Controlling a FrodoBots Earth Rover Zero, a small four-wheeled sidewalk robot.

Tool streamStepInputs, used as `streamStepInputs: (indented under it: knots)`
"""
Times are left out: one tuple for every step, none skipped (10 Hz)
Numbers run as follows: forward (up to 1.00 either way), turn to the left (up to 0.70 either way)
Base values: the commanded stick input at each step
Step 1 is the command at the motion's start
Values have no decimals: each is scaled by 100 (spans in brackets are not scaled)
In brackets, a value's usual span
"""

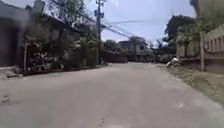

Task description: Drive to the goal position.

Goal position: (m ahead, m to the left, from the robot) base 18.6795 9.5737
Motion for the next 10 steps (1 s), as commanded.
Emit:
streamStepInputs:
  knots:
    - [100, 0]
    - [100, 0]
    - [100, -16]
    - [100, -40]
    - [100, -40]
    - [100, -40]
    - [100, -40]
    - [100, -40]
    - [100, -13]
    - [100, 0]
